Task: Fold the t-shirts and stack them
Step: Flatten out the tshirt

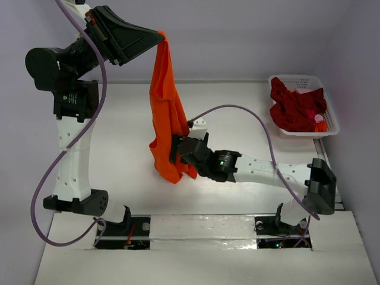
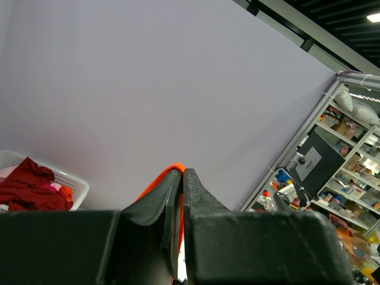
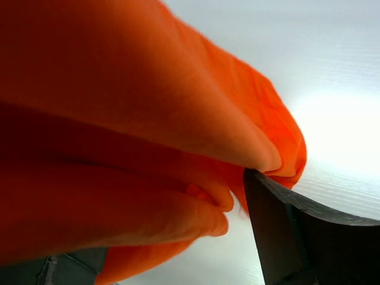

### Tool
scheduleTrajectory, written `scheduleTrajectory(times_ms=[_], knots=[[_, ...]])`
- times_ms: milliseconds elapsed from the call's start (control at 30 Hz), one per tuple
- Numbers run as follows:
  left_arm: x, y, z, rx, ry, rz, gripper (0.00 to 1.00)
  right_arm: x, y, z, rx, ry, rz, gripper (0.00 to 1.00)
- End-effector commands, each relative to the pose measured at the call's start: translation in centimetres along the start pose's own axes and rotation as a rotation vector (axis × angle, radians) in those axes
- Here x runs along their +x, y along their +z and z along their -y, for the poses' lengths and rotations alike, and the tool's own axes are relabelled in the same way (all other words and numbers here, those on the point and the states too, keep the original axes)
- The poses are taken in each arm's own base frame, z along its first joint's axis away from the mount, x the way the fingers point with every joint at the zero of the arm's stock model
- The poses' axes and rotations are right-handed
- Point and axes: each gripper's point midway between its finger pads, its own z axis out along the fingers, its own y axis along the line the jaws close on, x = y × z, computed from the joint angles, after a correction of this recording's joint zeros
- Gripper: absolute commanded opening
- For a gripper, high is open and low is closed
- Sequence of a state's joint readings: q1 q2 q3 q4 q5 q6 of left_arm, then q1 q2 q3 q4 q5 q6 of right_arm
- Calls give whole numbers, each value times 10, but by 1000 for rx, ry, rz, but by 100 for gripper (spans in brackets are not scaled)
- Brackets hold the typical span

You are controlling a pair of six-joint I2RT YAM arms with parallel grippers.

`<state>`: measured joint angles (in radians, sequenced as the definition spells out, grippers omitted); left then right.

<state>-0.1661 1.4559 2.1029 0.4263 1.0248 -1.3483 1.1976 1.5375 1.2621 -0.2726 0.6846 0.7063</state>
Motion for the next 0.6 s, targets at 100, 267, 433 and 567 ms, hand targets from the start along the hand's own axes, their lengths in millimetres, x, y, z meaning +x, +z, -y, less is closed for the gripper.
scheduleTrajectory(times_ms=[100,267,433,567], knots=[[-4,-4,40,68,106,27,0,10,16,-13,-39,62,15,86],[-4,-4,38,67,103,26,0,10,12,-8,-37,96,23,84],[-5,-3,37,67,103,27,0,24,17,-6,-26,112,-3,81],[-4,-3,35,64,101,25,0,37,22,-4,-17,114,-32,73]])
